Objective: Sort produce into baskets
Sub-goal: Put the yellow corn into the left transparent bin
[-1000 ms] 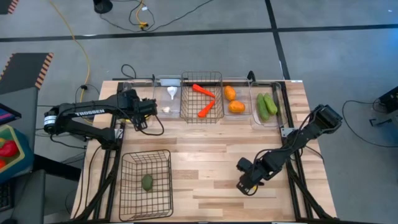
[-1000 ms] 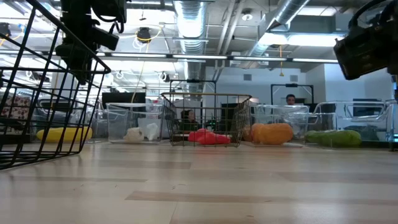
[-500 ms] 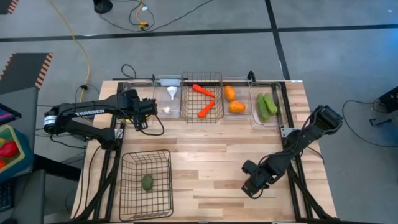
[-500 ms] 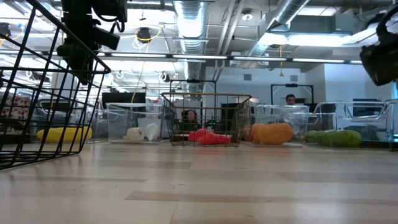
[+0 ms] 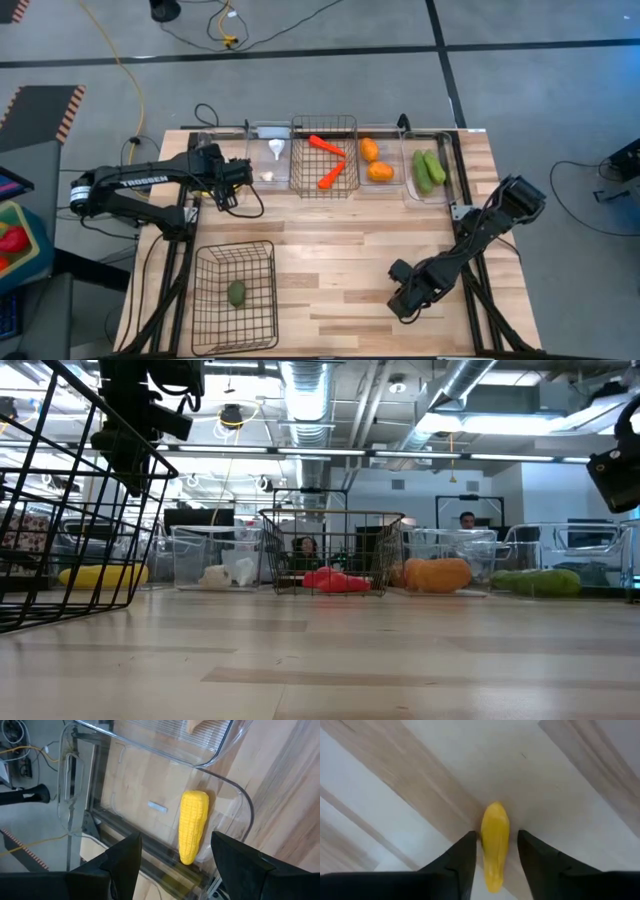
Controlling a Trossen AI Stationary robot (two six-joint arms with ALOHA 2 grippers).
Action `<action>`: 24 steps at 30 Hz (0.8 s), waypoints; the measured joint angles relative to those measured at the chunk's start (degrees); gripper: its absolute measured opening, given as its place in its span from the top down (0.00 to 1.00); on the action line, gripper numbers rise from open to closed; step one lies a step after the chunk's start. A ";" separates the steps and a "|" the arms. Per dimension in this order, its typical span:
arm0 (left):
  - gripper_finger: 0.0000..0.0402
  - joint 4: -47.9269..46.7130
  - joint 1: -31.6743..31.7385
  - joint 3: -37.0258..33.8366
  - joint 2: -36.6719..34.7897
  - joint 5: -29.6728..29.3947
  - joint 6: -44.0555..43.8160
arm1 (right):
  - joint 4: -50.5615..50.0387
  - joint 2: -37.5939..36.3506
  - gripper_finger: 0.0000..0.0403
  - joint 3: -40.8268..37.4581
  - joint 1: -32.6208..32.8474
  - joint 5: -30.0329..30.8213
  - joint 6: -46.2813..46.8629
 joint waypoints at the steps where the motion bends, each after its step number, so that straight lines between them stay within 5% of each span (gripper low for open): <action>1: 0.44 0.01 -0.02 0.00 0.00 0.00 0.00 | -0.38 -0.11 0.59 0.27 0.00 0.04 -0.07; 10: 0.44 2.52 -0.02 0.00 0.00 1.35 0.73 | 0.91 -2.86 0.86 1.07 -0.74 0.95 -0.09; 24: 0.44 10.06 -0.63 0.00 -0.01 15.56 3.65 | 24.36 -3.03 0.84 1.09 -10.93 10.53 -11.17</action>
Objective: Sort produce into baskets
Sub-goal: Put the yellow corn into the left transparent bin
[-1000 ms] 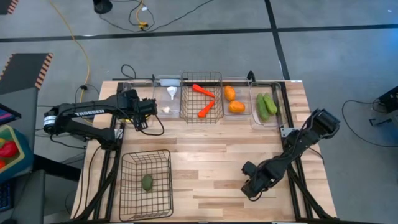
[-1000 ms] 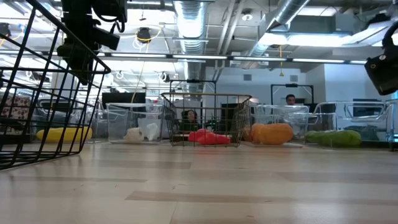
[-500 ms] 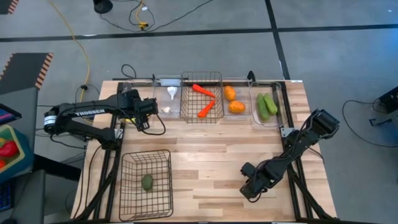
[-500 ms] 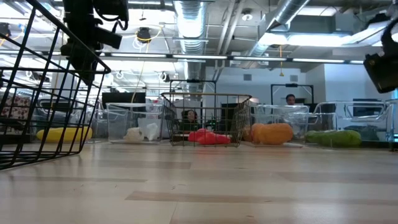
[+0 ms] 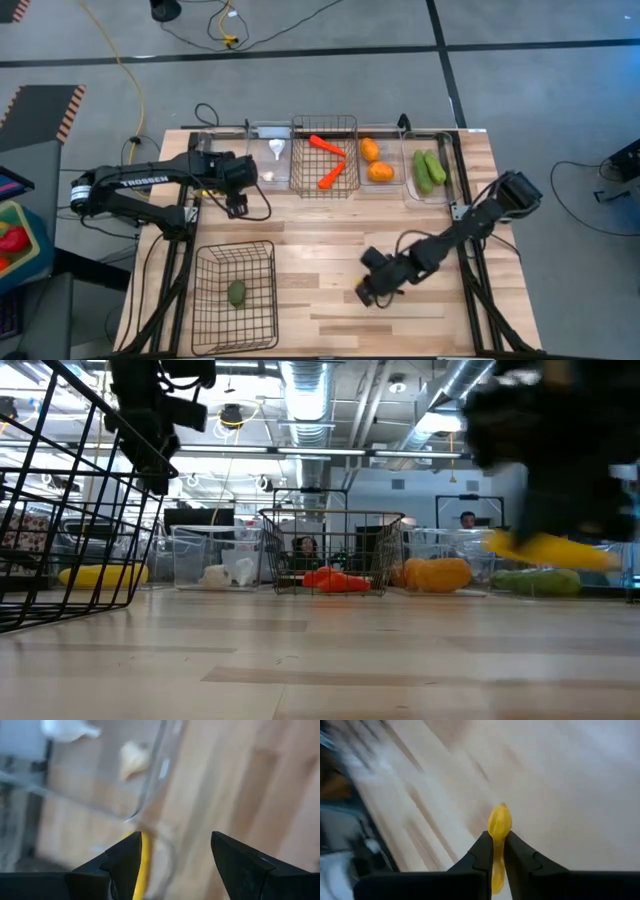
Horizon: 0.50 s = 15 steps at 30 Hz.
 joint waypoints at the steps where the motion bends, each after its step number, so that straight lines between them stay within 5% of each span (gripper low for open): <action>1: 0.44 1.05 -0.28 0.00 -0.01 1.68 0.00 | 2.50 0.00 0.84 0.00 -1.18 1.20 -2.24; 11: 0.44 18.36 -5.29 0.00 -0.01 20.72 -0.28 | 23.59 -0.07 0.84 0.07 -12.23 7.24 -27.53; 15: 0.44 26.42 -8.03 0.02 -0.01 24.16 -1.20 | 28.87 -0.09 0.84 0.07 -15.26 7.23 -33.48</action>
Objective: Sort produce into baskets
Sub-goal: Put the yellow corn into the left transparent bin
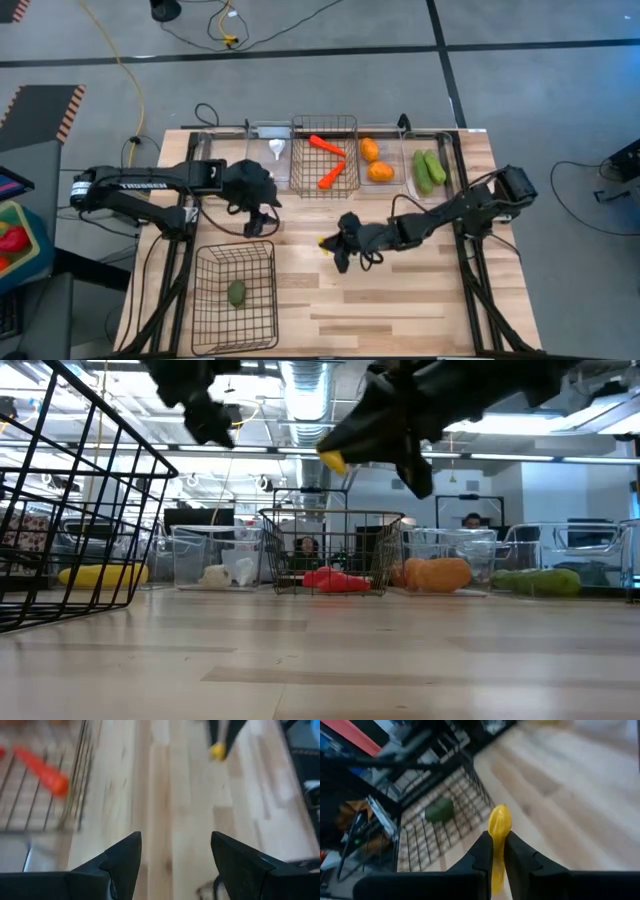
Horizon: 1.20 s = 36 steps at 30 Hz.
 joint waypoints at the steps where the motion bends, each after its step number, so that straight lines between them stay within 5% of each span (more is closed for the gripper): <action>1: 0.44 1.65 -0.66 0.00 0.00 0.06 -0.04 | 1.13 0.00 0.84 0.00 -0.54 0.00 -1.12; 20: 0.44 24.23 -8.37 0.00 0.00 -2.17 -6.86 | 21.91 -0.04 0.84 0.02 -2.16 -0.14 -21.24; 36: 0.44 31.39 -11.39 0.00 0.01 -10.11 -7.11 | 30.01 -0.13 0.84 0.04 -4.35 -0.49 -24.58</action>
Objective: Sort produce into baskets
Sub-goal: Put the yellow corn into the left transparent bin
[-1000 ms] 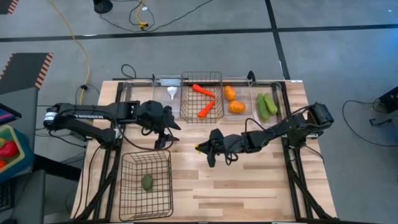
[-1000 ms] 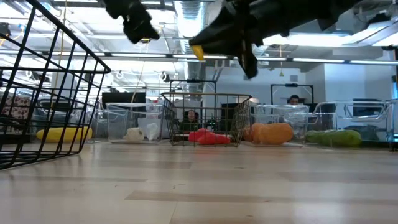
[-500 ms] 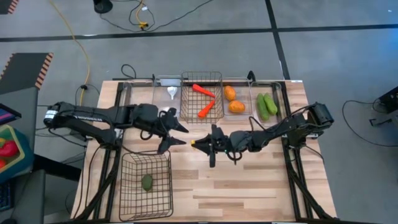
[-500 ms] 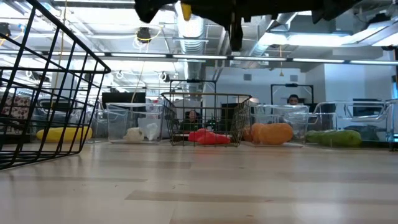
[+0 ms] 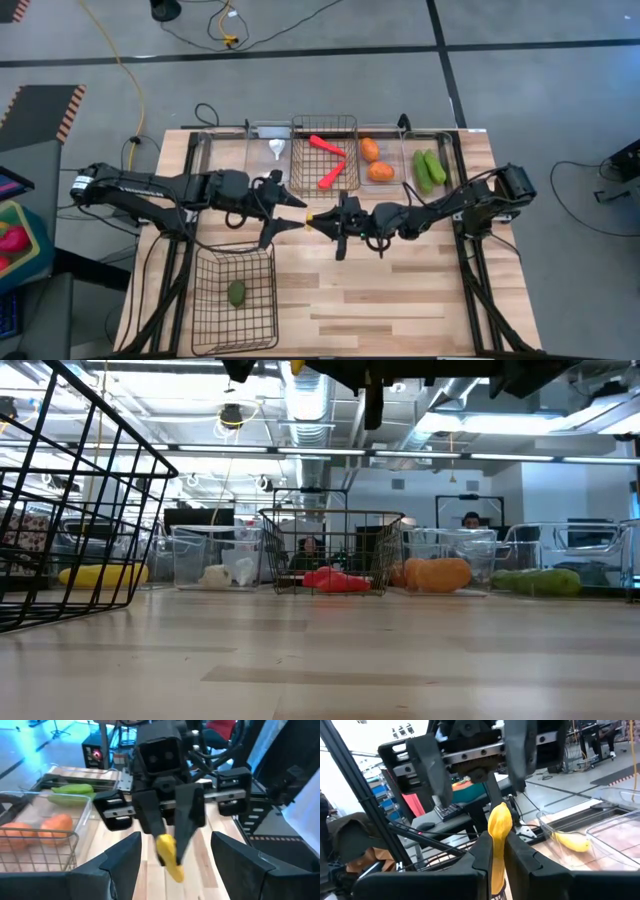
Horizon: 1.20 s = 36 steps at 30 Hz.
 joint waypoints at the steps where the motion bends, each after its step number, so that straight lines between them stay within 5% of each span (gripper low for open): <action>1: 0.44 0.08 0.00 0.00 -0.01 -0.19 0.00 | 0.01 0.00 0.84 0.00 0.01 -0.03 -0.06; 19: 0.45 9.53 0.02 0.00 7.46 0.15 -1.91 | 0.44 0.00 0.84 0.00 0.52 -0.09 -1.43; 36: 0.72 5.66 0.00 0.00 6.76 0.47 -1.83 | -0.22 0.09 0.84 0.00 0.92 0.04 -1.43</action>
